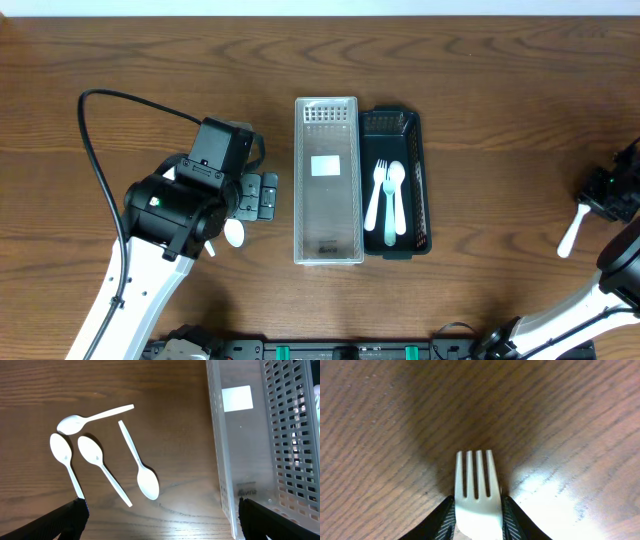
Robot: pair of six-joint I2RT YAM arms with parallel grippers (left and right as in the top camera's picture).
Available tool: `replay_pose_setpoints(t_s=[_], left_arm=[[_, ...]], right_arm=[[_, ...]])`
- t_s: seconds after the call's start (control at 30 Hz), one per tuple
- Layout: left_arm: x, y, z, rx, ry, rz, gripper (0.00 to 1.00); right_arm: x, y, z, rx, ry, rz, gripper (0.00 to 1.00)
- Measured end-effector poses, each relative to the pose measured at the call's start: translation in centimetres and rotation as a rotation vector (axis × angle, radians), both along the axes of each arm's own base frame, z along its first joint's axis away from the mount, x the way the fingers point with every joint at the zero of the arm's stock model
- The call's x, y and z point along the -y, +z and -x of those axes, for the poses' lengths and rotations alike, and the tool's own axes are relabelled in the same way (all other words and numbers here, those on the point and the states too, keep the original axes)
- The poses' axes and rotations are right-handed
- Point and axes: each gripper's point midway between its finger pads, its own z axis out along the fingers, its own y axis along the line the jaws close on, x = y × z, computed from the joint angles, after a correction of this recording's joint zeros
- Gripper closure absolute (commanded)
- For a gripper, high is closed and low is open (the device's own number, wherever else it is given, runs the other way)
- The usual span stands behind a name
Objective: Pack container
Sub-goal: 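Move right gripper to the last white fork and grasp it, then carry the fork into the black basket and release it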
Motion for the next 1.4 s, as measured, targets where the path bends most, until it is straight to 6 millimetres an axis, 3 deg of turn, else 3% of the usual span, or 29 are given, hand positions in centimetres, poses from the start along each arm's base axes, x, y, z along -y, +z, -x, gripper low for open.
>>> replay_pose_setpoints(t_s=[0.2,0.3,0.43,0.53,0.63,0.73,0.87,0.97,1.07,1.2,1.3,1.4], left_arm=[[0.0,0.0,0.0,0.000,0.000,0.000,0.02],[0.0,0.0,0.0,0.000,0.000,0.000,0.02],[0.0,0.0,0.0,0.000,0.000,0.000,0.02],[0.0,0.0,0.0,0.000,0.000,0.000,0.02],[0.0,0.0,0.0,0.000,0.000,0.000,0.02],[0.0,0.0,0.0,0.000,0.000,0.000,0.02],[0.0,0.0,0.0,0.000,0.000,0.000,0.02],[0.0,0.0,0.0,0.000,0.000,0.000,0.02],[0.0,0.0,0.0,0.000,0.000,0.000,0.02],[0.0,0.0,0.0,0.000,0.000,0.000,0.02],[0.0,0.0,0.0,0.000,0.000,0.000,0.02],[0.0,0.0,0.0,0.000,0.000,0.000,0.02]], right_arm=[[-0.1,0.1,-0.3,0.013,0.000,-0.008,0.83],[-0.2,0.1,-0.3,0.017,-0.001,-0.016,0.93],[-1.0,0.2,-0.3,0.014,-0.003,-0.052,0.96],[-2.3,0.3,-0.4,-0.004,0.013,-0.078,0.98],[-4.7,1.2,-1.8,-0.002,0.080,-0.081,0.99],[-7.9,4.4,-4.7,0.063,0.192,-0.036,0.99],[-15.4,13.1,-9.4,0.270,0.398,0.055,0.99],[-22.0,18.8,-10.7,0.419,0.521,0.067,0.99],[-28.4,21.8,-10.1,0.502,0.619,0.028,0.99],[-34.8,21.4,-8.8,0.484,0.705,-0.045,0.99],[-37.9,19.8,-8.0,0.432,0.747,-0.079,0.99],[-39.8,16.9,-7.4,0.342,0.773,-0.091,0.99]])
